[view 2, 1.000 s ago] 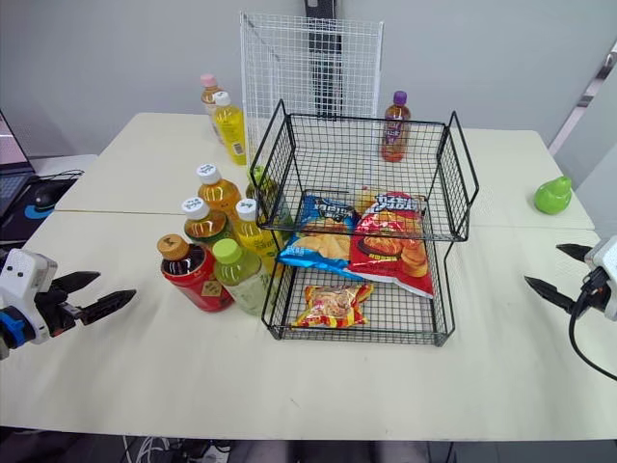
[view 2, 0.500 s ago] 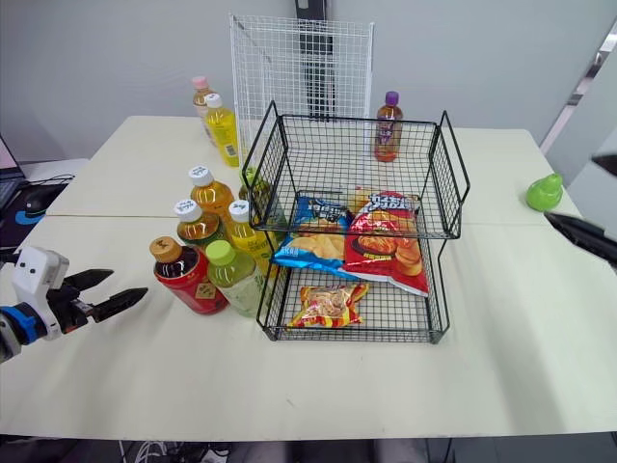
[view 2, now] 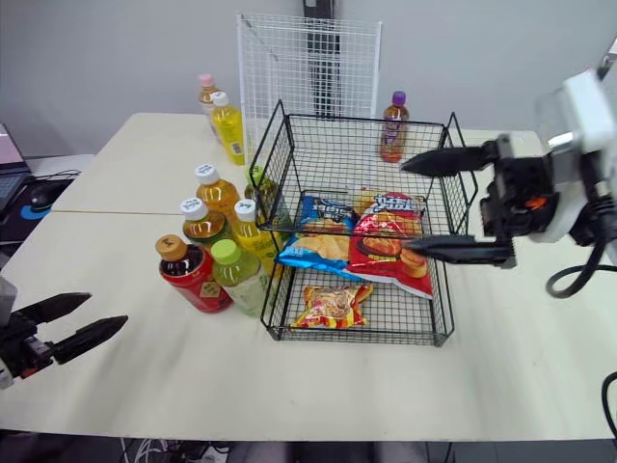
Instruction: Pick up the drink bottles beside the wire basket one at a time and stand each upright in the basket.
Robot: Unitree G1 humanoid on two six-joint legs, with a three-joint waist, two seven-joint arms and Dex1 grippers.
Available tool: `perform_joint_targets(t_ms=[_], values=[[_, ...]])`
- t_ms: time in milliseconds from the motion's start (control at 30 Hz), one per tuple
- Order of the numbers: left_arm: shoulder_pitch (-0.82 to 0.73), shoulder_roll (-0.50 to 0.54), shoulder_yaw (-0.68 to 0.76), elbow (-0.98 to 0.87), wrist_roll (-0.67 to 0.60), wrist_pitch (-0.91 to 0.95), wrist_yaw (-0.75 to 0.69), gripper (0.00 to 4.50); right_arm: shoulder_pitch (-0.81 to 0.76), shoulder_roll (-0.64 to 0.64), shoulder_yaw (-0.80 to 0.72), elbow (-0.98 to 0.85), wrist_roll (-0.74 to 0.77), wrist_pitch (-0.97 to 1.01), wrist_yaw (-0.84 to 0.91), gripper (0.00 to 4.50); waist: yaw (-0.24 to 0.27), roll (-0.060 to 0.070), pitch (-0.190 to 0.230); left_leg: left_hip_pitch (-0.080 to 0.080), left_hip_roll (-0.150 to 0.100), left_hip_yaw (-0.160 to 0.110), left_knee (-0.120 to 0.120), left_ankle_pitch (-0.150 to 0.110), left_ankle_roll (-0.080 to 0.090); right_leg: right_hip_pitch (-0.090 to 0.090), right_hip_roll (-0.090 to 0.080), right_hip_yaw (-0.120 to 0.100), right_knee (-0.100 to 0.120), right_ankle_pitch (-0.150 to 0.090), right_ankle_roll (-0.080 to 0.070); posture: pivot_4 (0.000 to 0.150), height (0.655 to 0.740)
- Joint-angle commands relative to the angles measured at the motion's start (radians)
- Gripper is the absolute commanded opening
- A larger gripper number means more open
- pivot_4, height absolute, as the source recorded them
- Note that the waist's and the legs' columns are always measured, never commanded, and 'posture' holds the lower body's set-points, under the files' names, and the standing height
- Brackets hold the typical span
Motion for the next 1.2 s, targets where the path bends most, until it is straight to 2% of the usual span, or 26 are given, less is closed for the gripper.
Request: perform_joint_targets(t_ms=[33,100,200,300,400,600,967,1067,1200], values=[[-0.014,-0.029,0.106,-0.179,-0.172,0.092,0.096,4.47,-0.039,0.054,0.018,0.008,-0.026,-0.015,0.013,4.5,0.005,0.0,0.0,0.0,0.0,0.0,0.0,0.0,0.0,0.0,0.0,0.0,0.0,0.0,0.0,0.15,0.736],[-0.041,-0.059,0.115,-0.255,-0.261,0.118,0.197,4.47,-0.047,0.079,0.03,0.014,-0.046,-0.018,0.022,4.5,0.008,0.0,0.0,0.0,0.0,0.0,0.001,0.0,0.0,0.001,0.0,0.0,0.0,0.0,0.0,0.15,0.736],[-0.097,-0.14,0.064,-0.359,-0.313,0.106,0.406,4.47,-0.065,0.114,0.037,0.043,-0.072,-0.028,0.036,4.5,0.011,0.0,0.0,0.0,-0.001,0.0,0.002,0.0,0.0,0.002,0.0,0.001,0.0,0.0,0.001,0.15,0.736],[-0.187,-0.22,-0.085,-0.433,-0.242,0.078,0.612,4.47,-0.076,0.142,0.042,0.049,-0.091,-0.033,0.039,4.5,0.013,0.0,0.0,0.0,-0.002,0.0,0.003,0.0,0.0,0.003,0.002,0.001,0.0,0.001,0.001,0.15,0.736],[-0.275,-0.259,-0.214,-0.447,-0.199,0.077,0.739,4.47,-0.075,0.156,0.038,0.04,-0.101,-0.031,0.036,4.5,0.016,0.0,0.0,0.0,-0.003,-0.001,0.005,0.0,0.0,0.003,0.008,0.001,0.0,0.001,0.001,0.15,0.736],[-0.39,-0.247,-0.375,-0.38,-0.077,0.079,0.84,4.47,-0.069,0.159,0.008,0.02,-0.08,0.013,-0.005,4.5,0.016,0.0,0.0,-0.001,-0.003,-0.002,0.006,0.0,0.0,0.003,0.011,0.002,0.0,0.002,0.002,0.15,0.736],[-0.45,-0.256,-0.505,-0.336,0.029,0.068,0.84,4.47,-0.066,0.155,-0.01,-0.008,-0.082,0.041,-0.026,4.5,0.015,0.0,0.0,-0.001,-0.003,-0.002,0.006,0.0,0.0,0.003,0.012,0.002,0.0,0.002,0.002,0.15,0.736],[-0.457,-0.266,-0.519,-0.326,0.05,0.064,0.843,3.89,-0.067,0.153,-0.01,-0.01,-0.087,0.043,-0.026,4.5,0.015,0.0,0.0,-0.001,-0.003,-0.002,0.006,0.0,0.0,0.003,0.012,0.002,0.0,0.002,0.002,0.15,0.736],[-0.451,-0.277,-0.524,-0.313,0.062,0.058,0.831,2.62,-0.068,0.151,-0.01,-0.011,-0.092,0.041,-0.026,4.5,0.015,0.0,0.0,-0.001,-0.003,-0.002,0.006,0.0,0.0,0.003,0.012,0.003,0.0,0.002,0.002,0.15,0.736]])
